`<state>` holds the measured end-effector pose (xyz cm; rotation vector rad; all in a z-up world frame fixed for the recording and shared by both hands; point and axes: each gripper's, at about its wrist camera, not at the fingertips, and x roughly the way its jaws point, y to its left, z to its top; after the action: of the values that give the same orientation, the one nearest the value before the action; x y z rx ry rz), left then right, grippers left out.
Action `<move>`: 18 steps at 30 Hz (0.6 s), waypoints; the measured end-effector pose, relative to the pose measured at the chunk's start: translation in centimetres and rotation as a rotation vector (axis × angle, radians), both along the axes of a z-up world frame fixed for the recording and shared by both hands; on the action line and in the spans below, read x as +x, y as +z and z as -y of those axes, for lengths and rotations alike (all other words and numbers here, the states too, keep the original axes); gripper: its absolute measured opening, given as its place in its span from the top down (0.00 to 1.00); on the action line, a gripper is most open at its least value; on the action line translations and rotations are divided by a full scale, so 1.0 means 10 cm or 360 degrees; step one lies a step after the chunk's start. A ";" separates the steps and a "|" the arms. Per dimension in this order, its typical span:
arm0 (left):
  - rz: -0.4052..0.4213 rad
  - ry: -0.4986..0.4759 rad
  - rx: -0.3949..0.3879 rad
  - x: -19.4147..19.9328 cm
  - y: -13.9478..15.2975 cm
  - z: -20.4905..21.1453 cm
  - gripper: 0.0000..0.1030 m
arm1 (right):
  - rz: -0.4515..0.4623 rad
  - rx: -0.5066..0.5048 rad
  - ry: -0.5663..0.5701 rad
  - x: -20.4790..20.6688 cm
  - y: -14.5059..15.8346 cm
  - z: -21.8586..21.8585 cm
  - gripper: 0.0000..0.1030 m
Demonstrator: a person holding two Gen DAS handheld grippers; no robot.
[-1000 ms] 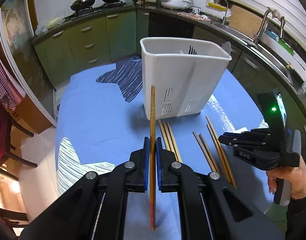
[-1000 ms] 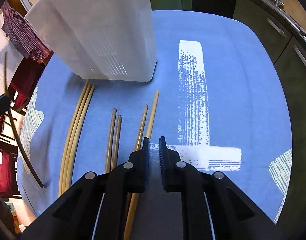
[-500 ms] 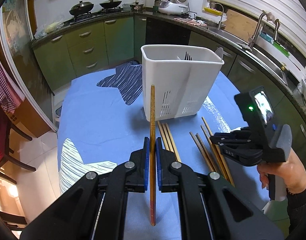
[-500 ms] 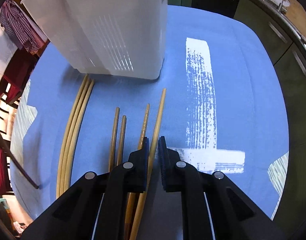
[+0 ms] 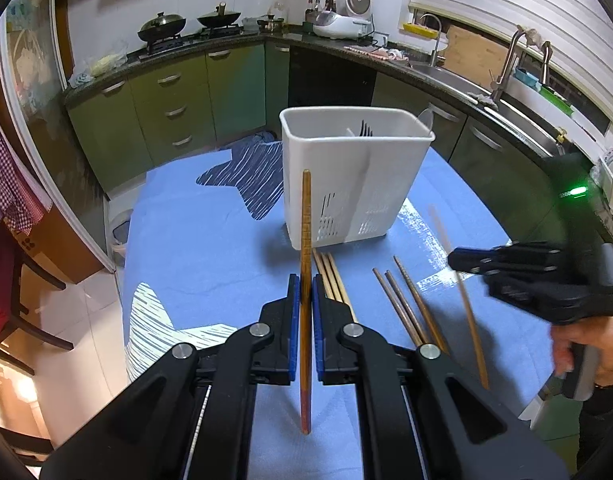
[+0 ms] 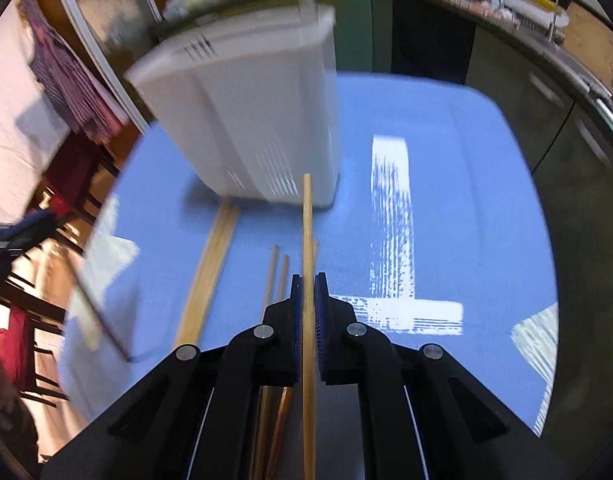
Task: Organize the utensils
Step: 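Carry both chopsticks to the white basket and open both tools to drop them in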
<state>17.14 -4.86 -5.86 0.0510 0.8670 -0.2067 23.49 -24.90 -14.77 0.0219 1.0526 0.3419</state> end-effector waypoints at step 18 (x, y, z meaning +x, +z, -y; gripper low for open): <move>0.0100 -0.0043 0.0025 -0.16 0.32 0.05 0.94 | 0.0352 0.0137 0.0079 -0.79 0.97 0.42 0.93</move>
<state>15.56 -5.36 -2.68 0.0836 0.8060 -0.2222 15.61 -29.10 -5.11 0.0342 0.8205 0.4246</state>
